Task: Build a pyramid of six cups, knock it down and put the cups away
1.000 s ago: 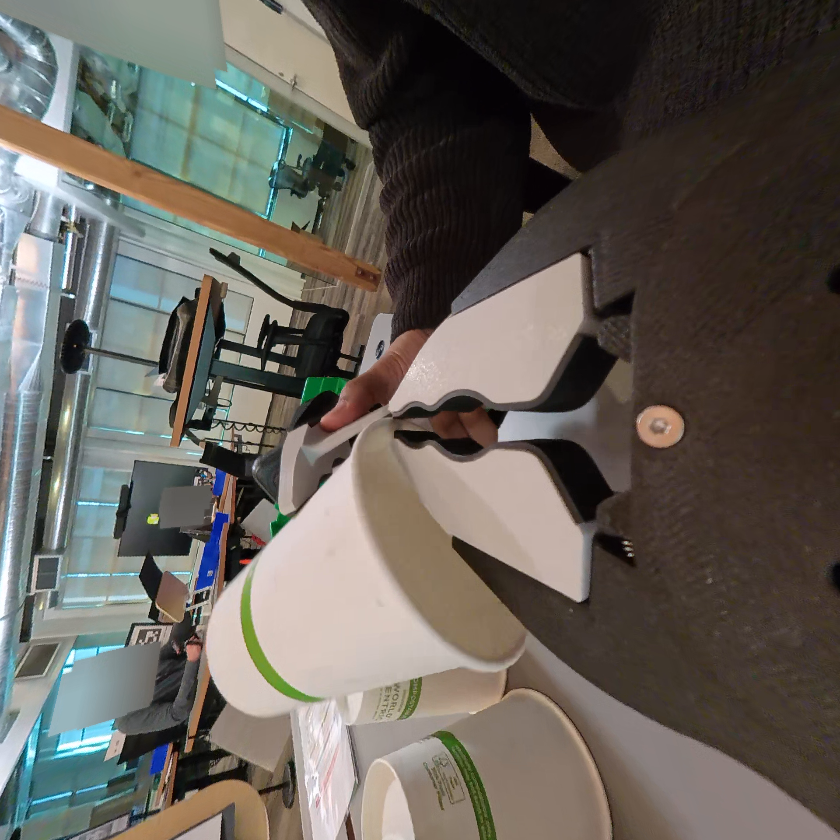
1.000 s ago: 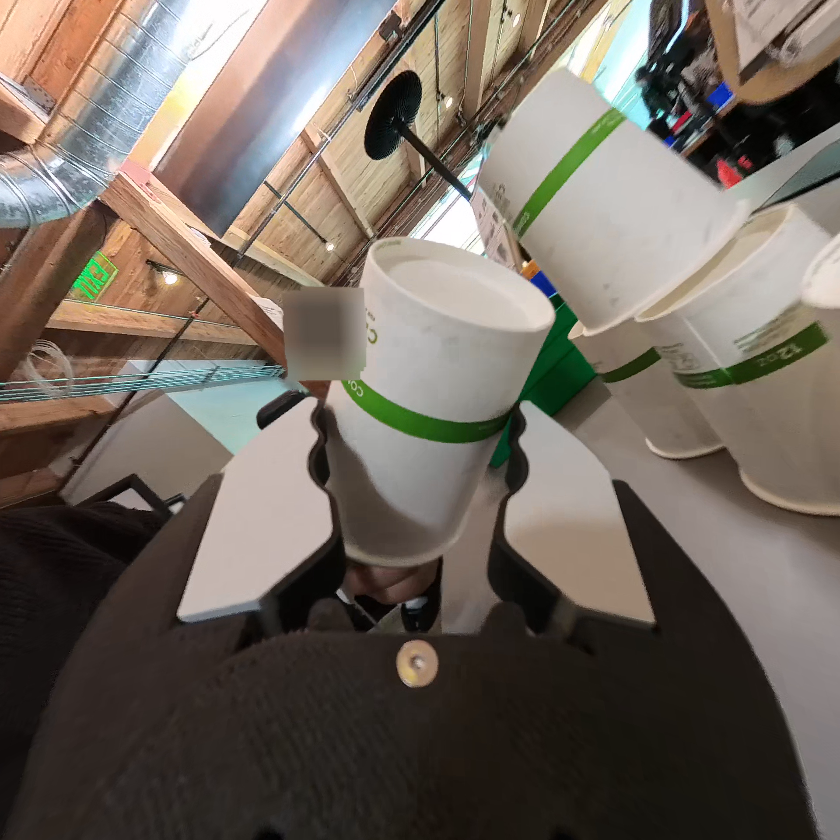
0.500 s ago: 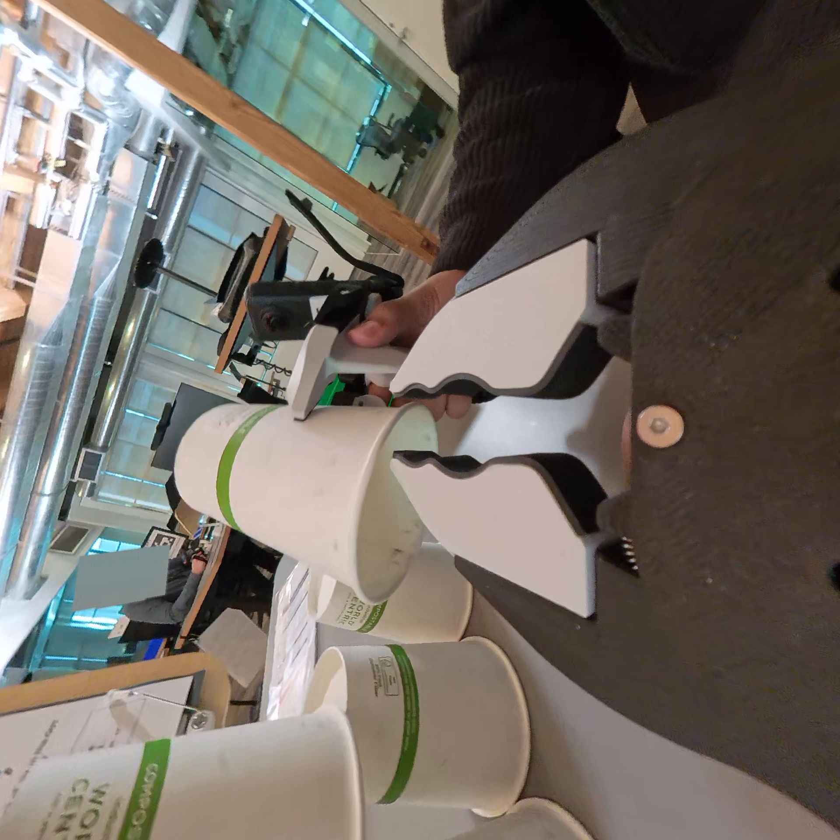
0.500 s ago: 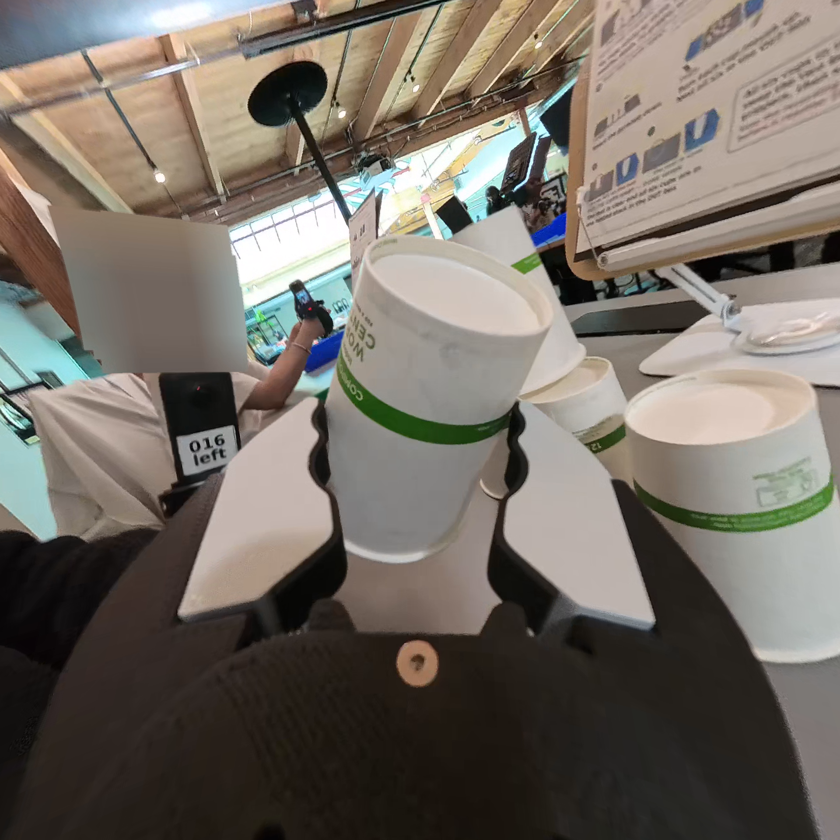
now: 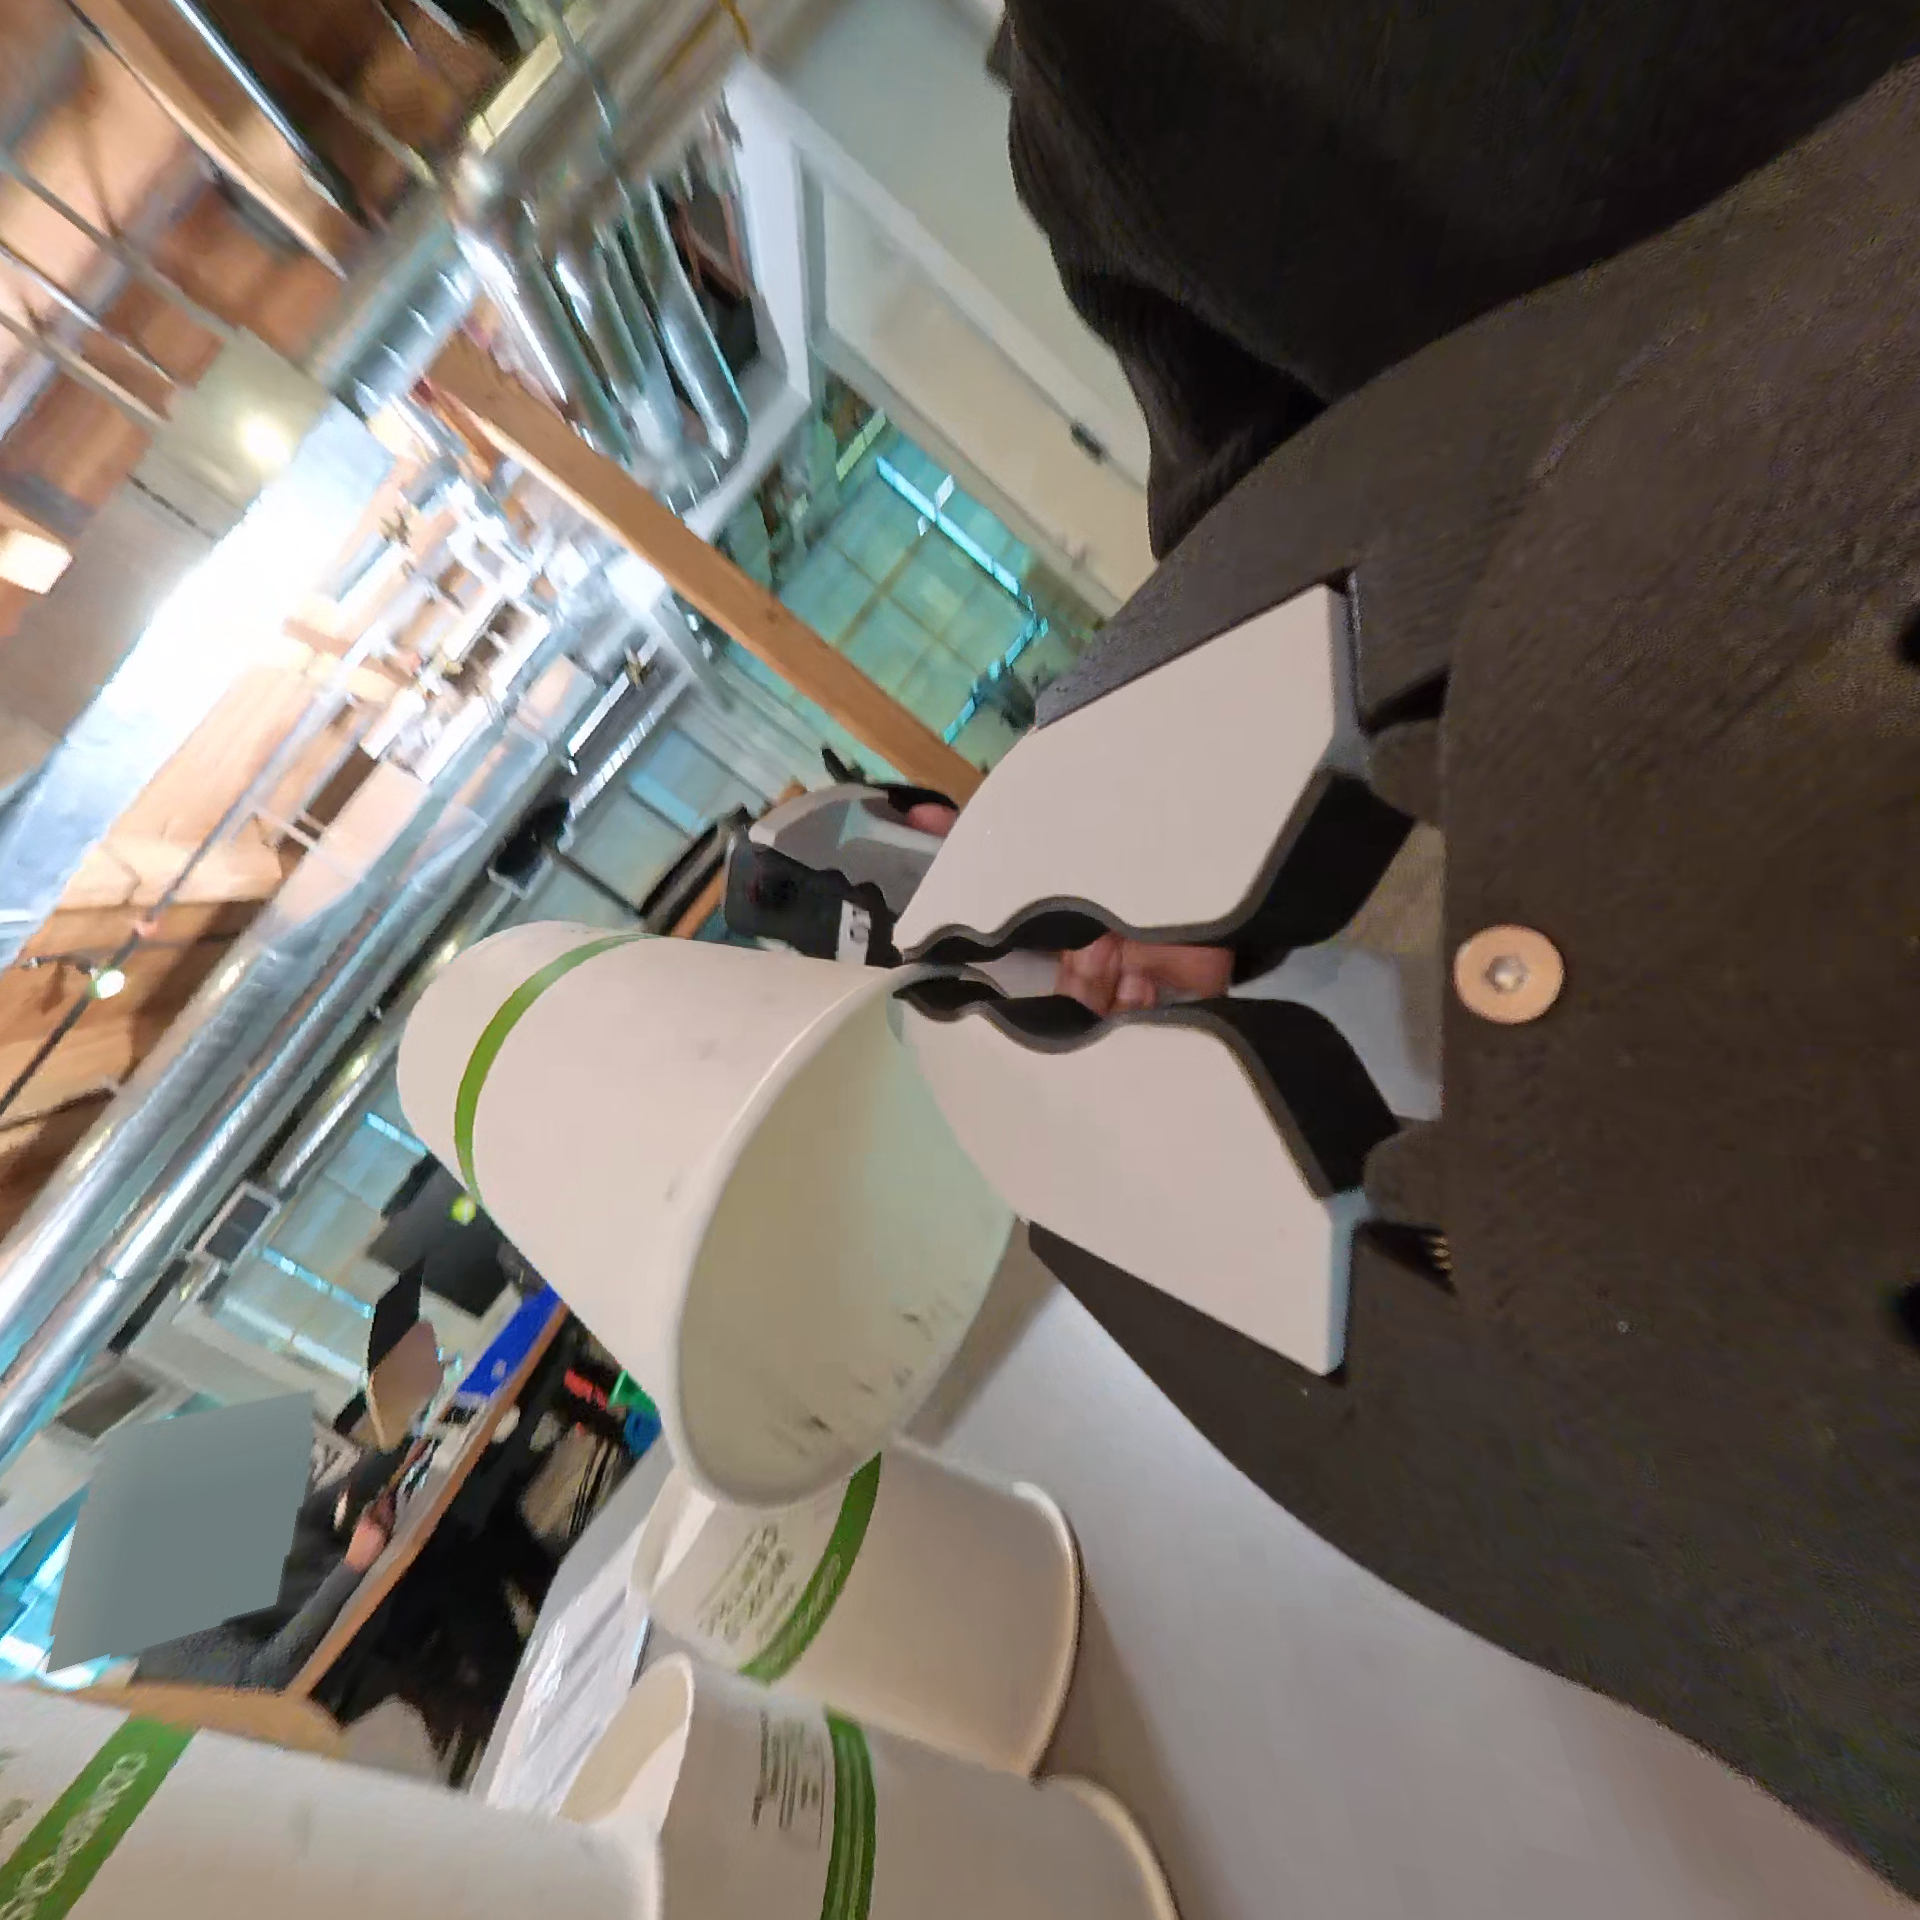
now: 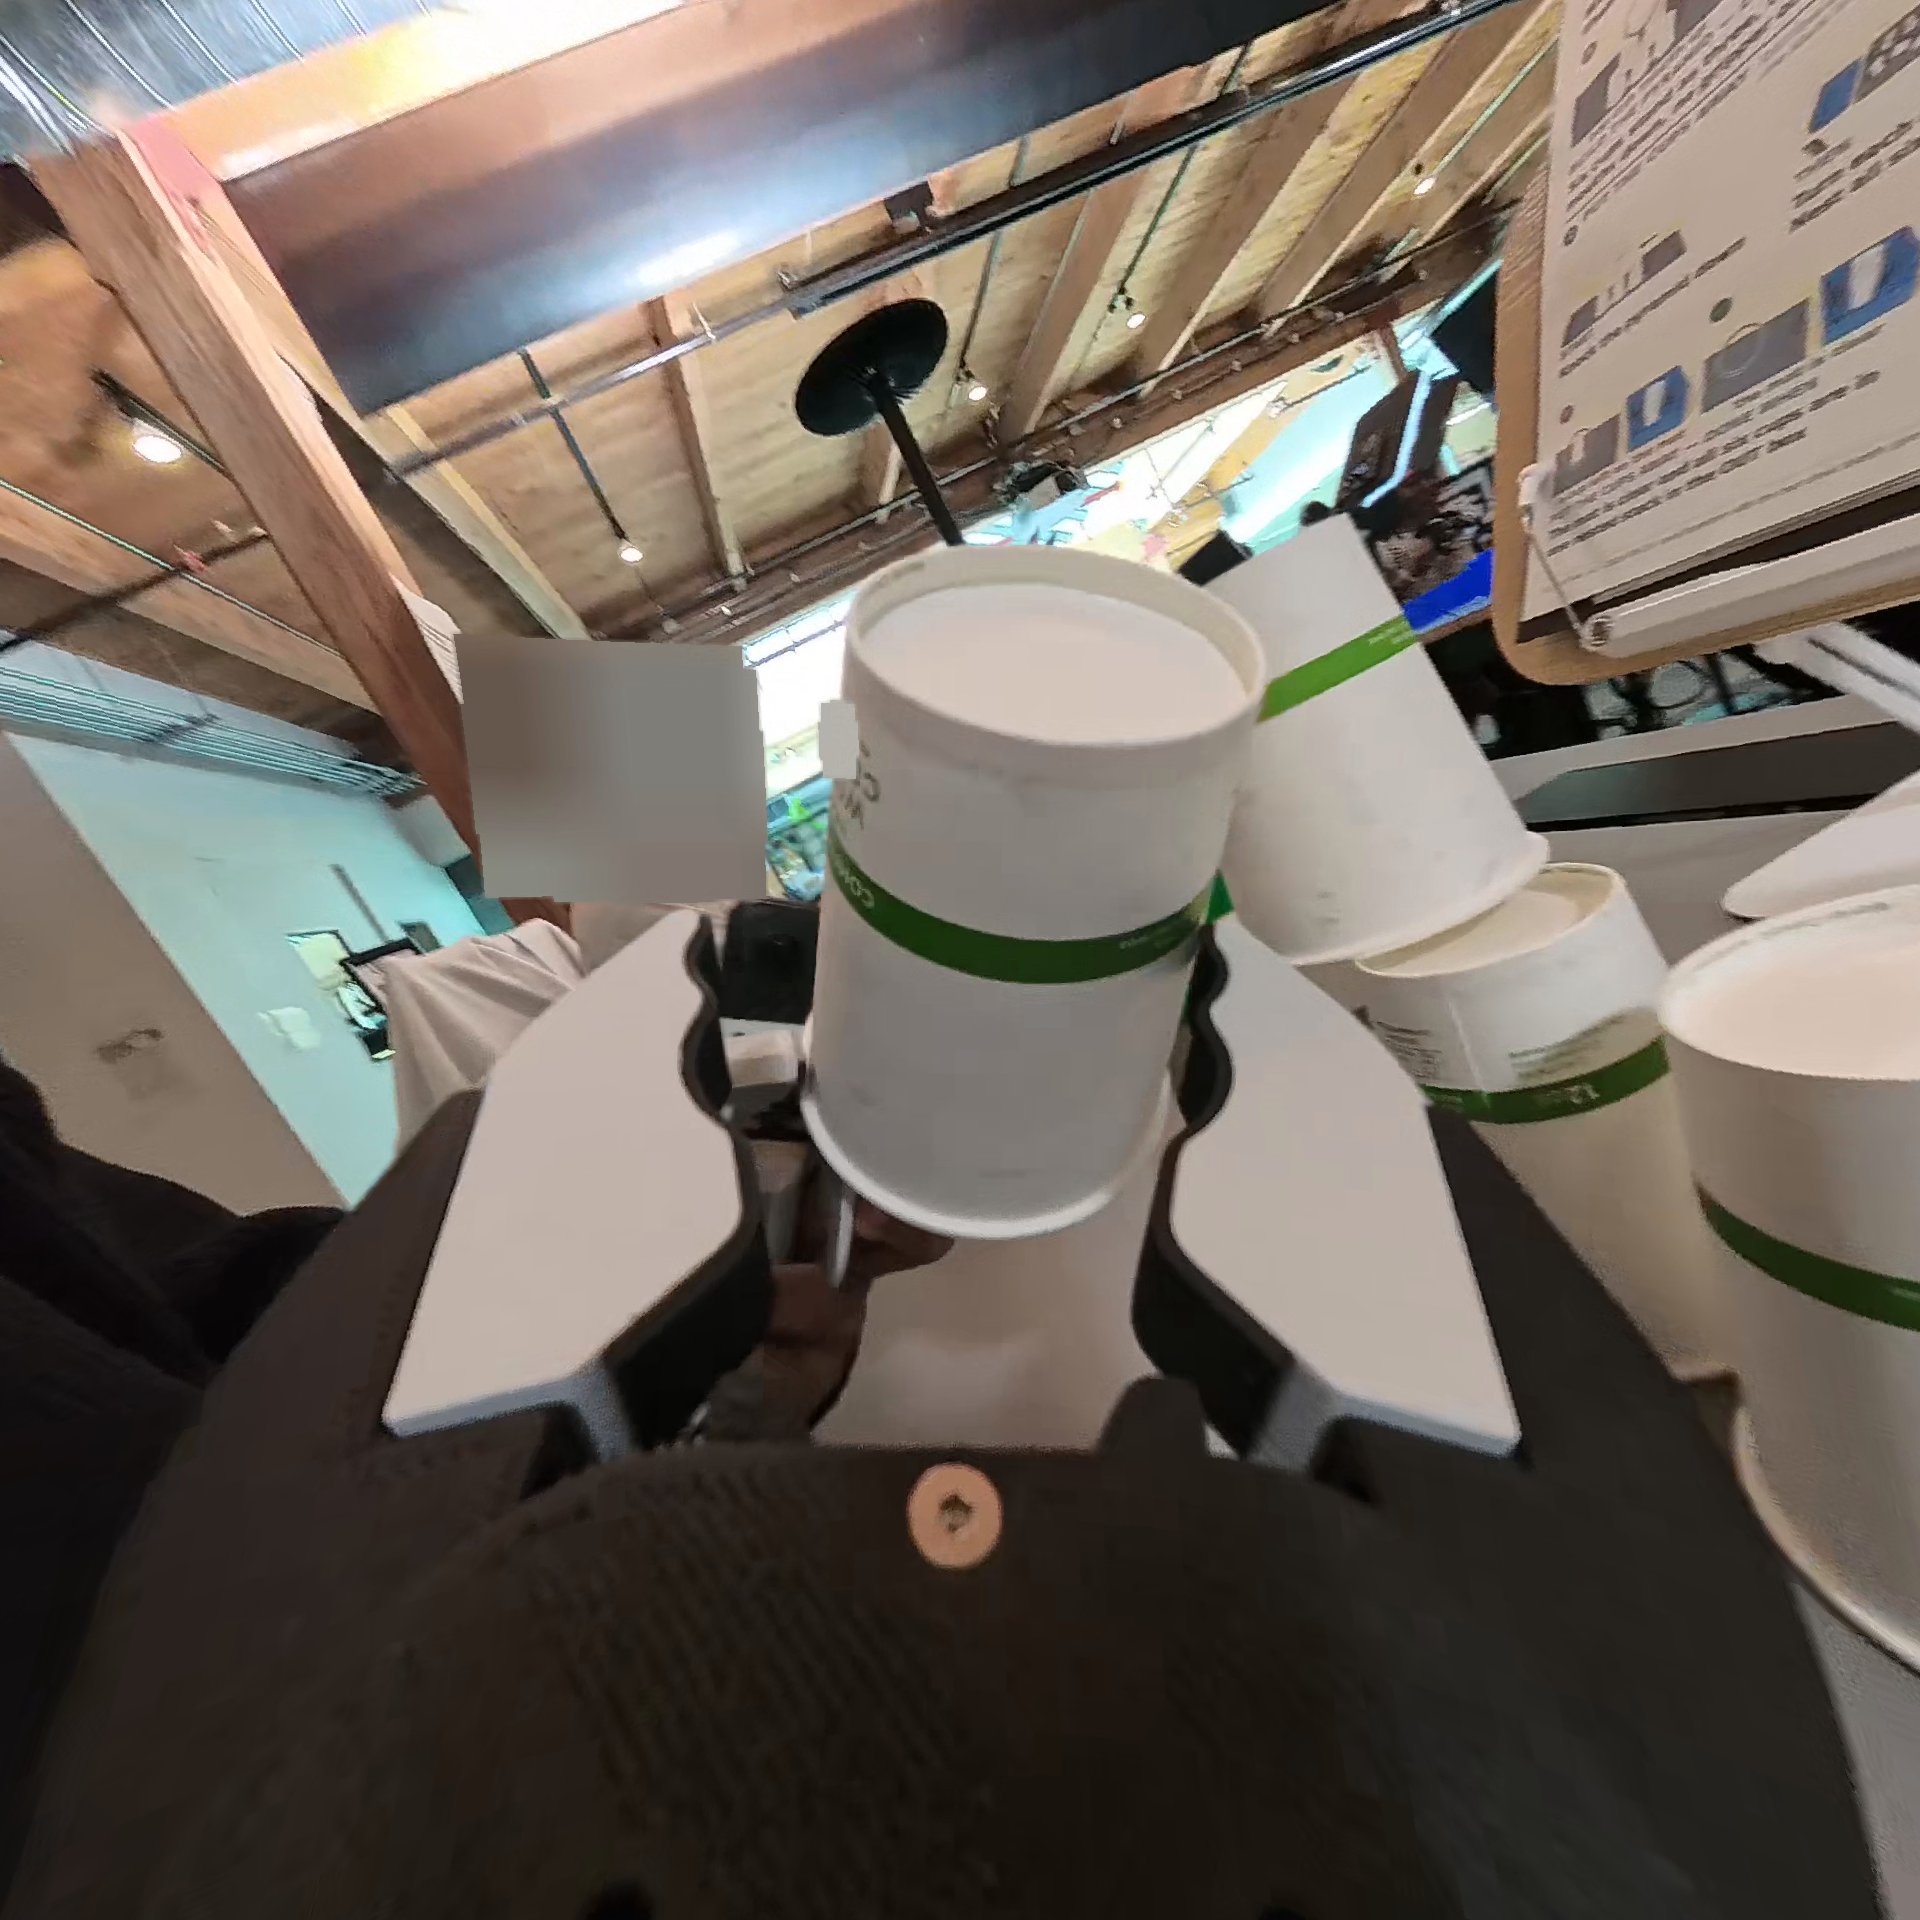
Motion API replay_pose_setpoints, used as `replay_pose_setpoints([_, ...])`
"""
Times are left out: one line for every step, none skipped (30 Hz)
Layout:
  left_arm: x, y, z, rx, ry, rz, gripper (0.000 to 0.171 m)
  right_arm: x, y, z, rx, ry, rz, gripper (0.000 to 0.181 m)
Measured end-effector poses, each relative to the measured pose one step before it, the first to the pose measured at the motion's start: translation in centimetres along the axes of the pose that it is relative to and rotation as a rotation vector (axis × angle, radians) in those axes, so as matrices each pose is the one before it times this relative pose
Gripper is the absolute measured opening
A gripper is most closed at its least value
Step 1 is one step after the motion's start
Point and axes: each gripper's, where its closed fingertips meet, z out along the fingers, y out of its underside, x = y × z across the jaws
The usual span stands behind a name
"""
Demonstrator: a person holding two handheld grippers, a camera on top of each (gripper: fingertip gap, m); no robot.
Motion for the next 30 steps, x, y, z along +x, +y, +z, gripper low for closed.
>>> replay_pose_setpoints([0.257, -0.017, 0.005, 0.00292, 0.0301, -0.029, 0.003, -0.215, -0.114, -0.007, 0.0069, -0.0203, 0.0173, 0.088])
replay_pose_setpoints([0.259, 0.077, 0.014, -0.00024, 0.0285, -0.0227, 0.003, -0.128, -0.055, 0.001, 0.0045, -0.0127, 0.0142, 0.089])
replay_pose_setpoints([0.272, 0.163, 0.043, -0.00564, 0.027, -0.0162, 0.004, 0.023, 0.049, 0.01, -0.0011, -0.0023, 0.0099, 0.088])
replay_pose_setpoints([0.282, 0.139, 0.059, -0.00449, 0.0216, -0.0032, 0.003, 0.031, 0.078, 0.026, -0.0033, -0.0017, 0.0068, 0.089])
replay_pose_setpoints([0.224, 0.16, 0.092, -0.00719, 0.0136, 0.0064, 0.004, -0.084, 0.02, 0.029, -0.0005, -0.0074, 0.0072, 0.09])
replay_pose_setpoints([0.132, 0.239, 0.093, -0.0139, 0.0064, 0.0104, 0.004, -0.153, -0.019, 0.024, 0.0021, -0.0105, 0.0073, 0.089])
replay_pose_setpoints([0.052, 0.303, 0.102, -0.0178, 0.0016, 0.0108, 0.003, -0.155, -0.048, -0.008, 0.0038, -0.0096, 0.0059, 0.088])
replay_pose_setpoints([0.009, 0.346, 0.092, -0.01821, 0.0003, 0.0083, 0.003, -0.078, -0.067, -0.02, 0.0051, -0.0048, 0.0048, 0.088])
replay_pose_setpoints([-0.038, 0.258, 0.068, -0.01101, -0.0006, 0.0044, 0.004, 0.018, -0.114, -0.06, 0.0077, -0.0004, 0.0041, 0.086])
replay_pose_setpoints([-0.073, 0.112, 0.04, -0.00082, -0.0033, 0.0, 0.004, 0.045, -0.127, -0.085, 0.0068, -0.0015, 0.0042, 0.085])
replay_pose_setpoints([-0.08, 0.055, 0.036, 0.00172, -0.0029, -0.0057, 0.003, 0.07, 0.0, -0.04, -0.0018, -0.0006, 0.005, 0.085])
replay_pose_setpoints([-0.043, 0.112, 0.045, -0.00392, 0.0007, -0.0059, 0.004, 0.061, 0.026, -0.01, -0.0047, -0.0001, 0.0039, 0.085])
replay_pose_setpoints([-0.035, 0.146, 0.046, -0.0072, -0.0007, -0.0011, 0.004, 0.035, 0.012, -0.007, -0.0019, 0.0013, -0.002, 0.084])
replay_pose_setpoints([-0.087, 0.131, 0.031, -0.00633, -0.0063, 0.0041, 0.004, 0.034, -0.02, -0.006, -0.0001, 0.005, -0.0084, 0.084])
replay_pose_setpoints([-0.129, 0.113, 0.036, -0.0062, -0.0119, 0.0087, 0.004, 0.019, -0.021, -0.011, -0.0011, 0.0071, -0.0132, 0.084])
replay_pose_setpoints([-0.156, 0.118, 0.019, -0.00653, -0.0148, 0.0134, 0.004, 0.036, -0.028, -0.013, -0.0029, 0.0087, -0.0166, 0.084])
replay_pose_setpoints([-0.224, 0.122, 0.012, -0.00607, -0.0205, 0.0181, 0.004, 0.057, -0.076, -0.039, -0.0016, 0.0106, -0.0192, 0.084])
replay_pose_setpoints([-0.235, 0.125, 0.0, -0.00553, -0.0232, 0.0235, 0.005, 0.082, -0.244, -0.098, 0.006, 0.0114, -0.018, 0.083])
replay_pose_setpoints([-0.287, 0.144, -0.009, -0.00647, -0.0274, 0.0259, 0.008, 0.129, -0.446, -0.174, 0.0144, 0.0111, -0.0119, 0.083])
replay_pose_setpoints([-0.354, 0.174, 0.009, -0.00853, -0.0308, 0.0271, 0.015, 0.248, -0.589, -0.257, 0.0181, 0.0148, -0.009, 0.083])
replay_pose_setpoints([-0.385, 0.116, 0.018, -0.00624, -0.0304, 0.0227, 0.024, 0.402, -0.693, -0.289, 0.018, 0.0231, -0.0125, 0.083])
replay_pose_setpoints([-0.438, 0.071, 0.031, -0.00423, -0.0315, 0.0167, 0.031, 0.598, -0.716, -0.273, 0.0125, 0.0346, -0.0179, 0.083])
replay_pose_setpoints([-0.424, 0.011, -0.001, -0.00121, -0.0286, 0.0119, 0.034, 0.728, -0.662, -0.183, 0.0016, 0.0434, -0.0269, 0.083])
replay_pose_setpoints([-0.376, -0.048, -0.024, 0.00345, -0.0228, 0.0068, 0.035, 0.731, -0.612, -0.075, -0.0076, 0.0465, -0.0421, 0.083])
replay_pose_setpoints([-0.395, -0.066, -0.062, 0.00358, -0.0221, 0.002, 0.035, 0.69, -0.643, 0.047, -0.0114, 0.0474, -0.0563, 0.083])
replay_pose_setpoints([-0.344, -0.072, -0.1, 0.00351, -0.0186, 0.0003, 0.035, 0.629, -0.651, 0.208, -0.0173, 0.047, -0.0634, 0.083])
replay_pose_setpoints([-0.252, -0.09, -0.108, 0.00437, -0.0113, -0.0005, 0.035, 0.55, -0.55, 0.399, -0.028, 0.0418, -0.0641, 0.083])
replay_pose_setpoints([-0.214, -0.084, -0.101, 0.00319, -0.0088, -0.0015, 0.035, 0.453, -0.475, 0.577, -0.0363, 0.0329, -0.0622, 0.084])
replay_pose_setpoints([-0.195, -0.067, -0.073, 0.00187, -0.0073, -0.0024, 0.034, 0.429, -0.46, 0.681, -0.0361, 0.0291, -0.0601, 0.084])
replay_pose_setpoints([-0.168, -0.092, -0.061, 0.00404, -0.0062, -0.0029, 0.034, 0.499, -0.531, 0.758, -0.0282, 0.0316, -0.057, 0.084])
